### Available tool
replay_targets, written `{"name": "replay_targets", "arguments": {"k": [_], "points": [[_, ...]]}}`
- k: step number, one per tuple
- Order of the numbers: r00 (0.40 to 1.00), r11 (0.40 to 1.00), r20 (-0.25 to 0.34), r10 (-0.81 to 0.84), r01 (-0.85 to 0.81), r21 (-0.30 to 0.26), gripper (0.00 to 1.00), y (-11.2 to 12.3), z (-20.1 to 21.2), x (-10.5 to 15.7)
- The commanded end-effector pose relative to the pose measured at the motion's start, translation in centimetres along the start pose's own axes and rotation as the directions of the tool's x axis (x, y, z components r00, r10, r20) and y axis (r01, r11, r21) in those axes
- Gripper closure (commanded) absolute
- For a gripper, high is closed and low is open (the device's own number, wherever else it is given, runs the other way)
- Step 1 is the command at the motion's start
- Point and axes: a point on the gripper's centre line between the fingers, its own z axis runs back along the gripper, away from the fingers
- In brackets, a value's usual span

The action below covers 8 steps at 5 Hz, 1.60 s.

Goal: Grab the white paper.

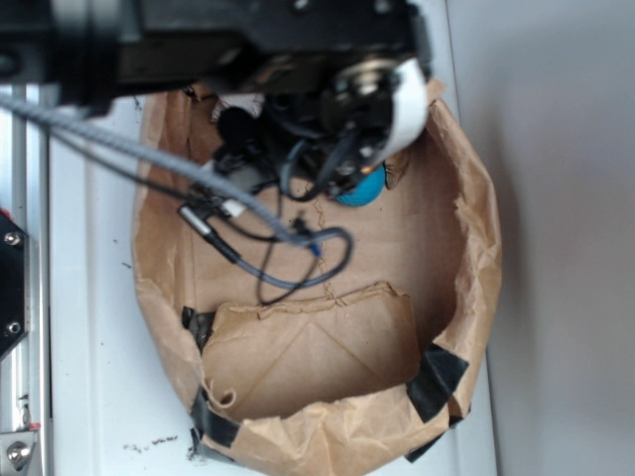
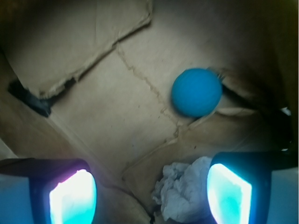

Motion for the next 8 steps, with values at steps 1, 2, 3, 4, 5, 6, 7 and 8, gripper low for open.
{"name": "replay_targets", "arguments": {"k": [1,2,3,4,5,6,7,8], "points": [[1.000,0.998,-0.006,0.003,-0.003,0.063,0.00,0.8,-0.4,-0.1],[0.999,0.998,-0.029,0.022,-0.020,0.060,0.00,1.5,-1.1,-0.3],[0.996,0.996,-0.056,0.062,-0.058,0.068,0.00,1.4,-1.1,-1.0],[0.989,0.990,-0.101,0.104,-0.093,0.109,0.00,1.7,-2.1,-1.6],[0.983,0.991,-0.149,0.106,-0.093,0.097,0.00,0.7,-4.0,-3.3],[0.981,0.992,-0.166,0.097,-0.083,0.093,0.00,0.0,-4.7,-3.8],[0.974,0.991,-0.197,0.107,-0.088,0.104,0.00,-0.2,-5.7,-3.9],[0.972,0.992,-0.217,0.091,-0.071,0.101,0.00,-1.0,-6.2,-4.1]]}}
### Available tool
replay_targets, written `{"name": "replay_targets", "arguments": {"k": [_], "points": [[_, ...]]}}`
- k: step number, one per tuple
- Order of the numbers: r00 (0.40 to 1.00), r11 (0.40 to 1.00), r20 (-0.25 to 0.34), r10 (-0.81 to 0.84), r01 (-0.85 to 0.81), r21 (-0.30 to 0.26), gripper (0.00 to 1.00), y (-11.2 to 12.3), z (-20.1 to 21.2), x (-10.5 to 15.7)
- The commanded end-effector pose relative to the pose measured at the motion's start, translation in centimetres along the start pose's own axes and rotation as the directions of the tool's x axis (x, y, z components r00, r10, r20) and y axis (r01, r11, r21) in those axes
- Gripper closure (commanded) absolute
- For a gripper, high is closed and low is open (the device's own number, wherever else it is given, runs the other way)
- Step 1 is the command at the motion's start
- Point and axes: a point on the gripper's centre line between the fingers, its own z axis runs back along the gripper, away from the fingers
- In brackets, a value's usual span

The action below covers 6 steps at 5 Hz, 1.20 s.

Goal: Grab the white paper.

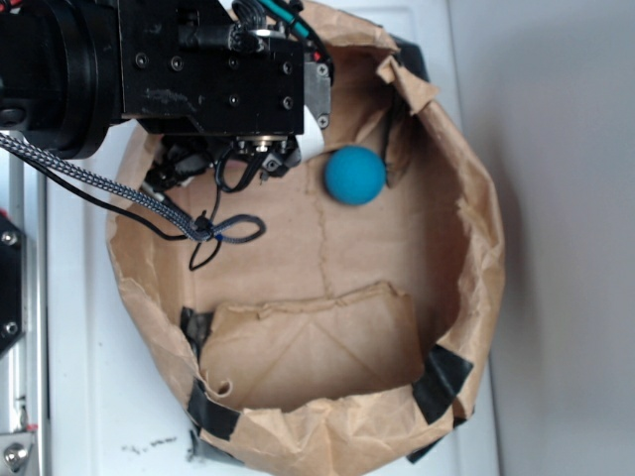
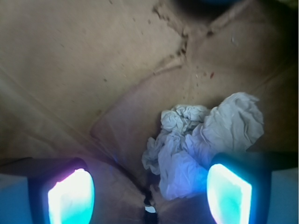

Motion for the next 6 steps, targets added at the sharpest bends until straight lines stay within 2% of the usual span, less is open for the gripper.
{"name": "replay_targets", "arguments": {"k": [1,2,3,4,5,6], "points": [[1.000,1.000,-0.001,-0.001,0.001,0.028,1.00,-1.4,0.1,-0.5],[1.000,1.000,0.000,-0.004,0.004,0.027,0.89,-2.0,0.4,-0.9],[0.997,1.000,0.079,-0.027,0.026,0.004,0.00,-2.5,1.5,-1.4],[0.958,0.999,0.285,-0.027,0.035,-0.023,0.00,-2.5,4.5,-2.4],[0.922,1.000,0.386,-0.007,0.016,-0.021,0.00,1.4,7.7,-0.2],[0.913,1.000,0.408,0.012,-0.018,0.013,0.00,3.6,8.3,2.1]]}}
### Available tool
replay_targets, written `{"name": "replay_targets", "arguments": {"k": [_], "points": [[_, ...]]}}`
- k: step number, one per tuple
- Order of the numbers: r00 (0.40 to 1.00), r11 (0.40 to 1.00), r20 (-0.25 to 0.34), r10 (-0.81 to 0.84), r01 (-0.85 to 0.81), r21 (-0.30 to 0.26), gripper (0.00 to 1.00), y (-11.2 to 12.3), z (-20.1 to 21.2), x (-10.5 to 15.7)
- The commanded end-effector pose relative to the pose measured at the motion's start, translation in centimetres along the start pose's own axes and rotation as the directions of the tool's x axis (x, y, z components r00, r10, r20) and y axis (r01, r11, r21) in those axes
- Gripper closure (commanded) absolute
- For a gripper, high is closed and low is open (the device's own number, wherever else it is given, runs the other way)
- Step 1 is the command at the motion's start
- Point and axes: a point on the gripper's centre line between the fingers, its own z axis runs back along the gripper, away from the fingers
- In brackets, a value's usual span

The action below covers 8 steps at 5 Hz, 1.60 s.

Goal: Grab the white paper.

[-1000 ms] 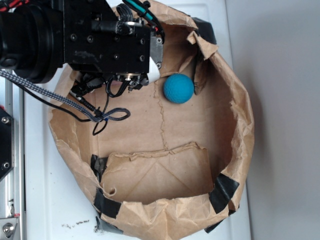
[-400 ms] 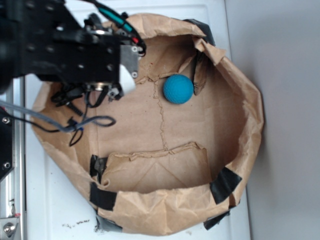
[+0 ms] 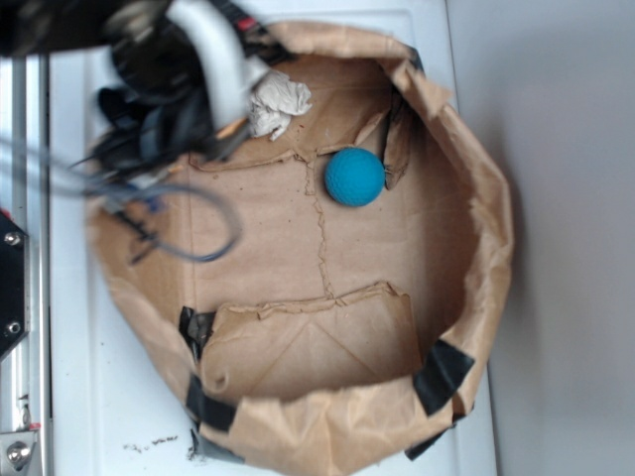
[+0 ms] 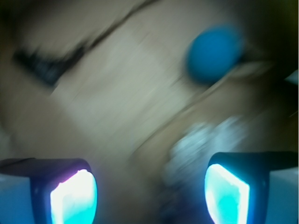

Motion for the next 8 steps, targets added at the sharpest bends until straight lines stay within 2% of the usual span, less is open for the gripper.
{"name": "replay_targets", "arguments": {"k": [1,3,5,8], "points": [[1.000,0.997,0.021,0.001,-0.002,0.082,0.00,3.1,0.8,2.4],[1.000,0.999,0.005,0.008,-0.008,0.040,0.00,2.4,-0.1,2.0],[0.997,1.000,-0.082,-0.012,0.013,0.018,0.00,1.3,-3.3,1.6],[0.980,0.999,-0.197,-0.033,0.038,0.019,0.00,-0.5,-6.8,0.6]]}}
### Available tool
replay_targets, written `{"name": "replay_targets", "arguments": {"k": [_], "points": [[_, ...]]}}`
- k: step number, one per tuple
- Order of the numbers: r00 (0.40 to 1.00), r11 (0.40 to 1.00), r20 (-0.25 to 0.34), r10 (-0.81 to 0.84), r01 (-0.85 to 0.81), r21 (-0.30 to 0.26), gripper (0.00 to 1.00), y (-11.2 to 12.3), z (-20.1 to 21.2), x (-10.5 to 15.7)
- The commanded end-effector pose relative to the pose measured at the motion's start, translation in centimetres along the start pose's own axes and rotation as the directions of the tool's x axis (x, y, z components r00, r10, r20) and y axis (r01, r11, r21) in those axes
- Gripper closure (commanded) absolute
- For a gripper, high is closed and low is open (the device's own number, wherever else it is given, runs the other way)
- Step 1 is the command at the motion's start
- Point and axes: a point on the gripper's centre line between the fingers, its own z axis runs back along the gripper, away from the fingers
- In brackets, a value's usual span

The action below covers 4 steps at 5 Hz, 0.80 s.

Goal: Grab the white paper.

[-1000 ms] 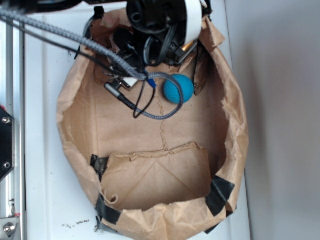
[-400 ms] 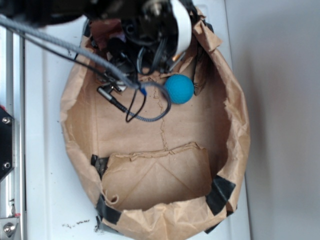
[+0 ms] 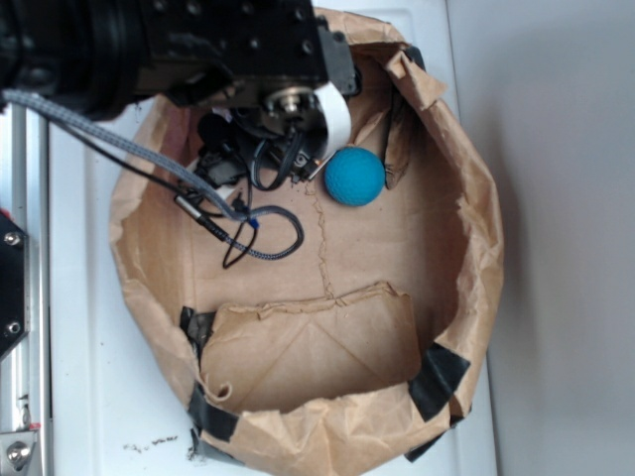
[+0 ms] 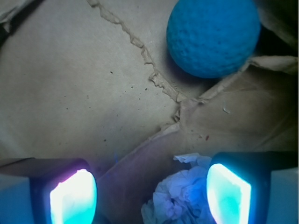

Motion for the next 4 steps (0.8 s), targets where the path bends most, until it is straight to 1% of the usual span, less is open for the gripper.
{"name": "replay_targets", "arguments": {"k": [1,2,3,4], "points": [[1.000,0.999,-0.011,-0.028,0.029,0.046,0.00,-1.1,0.7,-0.3],[0.994,0.999,0.105,-0.043,0.039,0.036,0.00,-1.5,3.3,-1.3],[0.987,0.999,0.161,-0.012,0.006,0.040,0.00,1.1,5.8,-1.4],[0.996,0.998,0.091,0.008,-0.013,0.060,0.00,2.3,5.0,-2.2]]}}
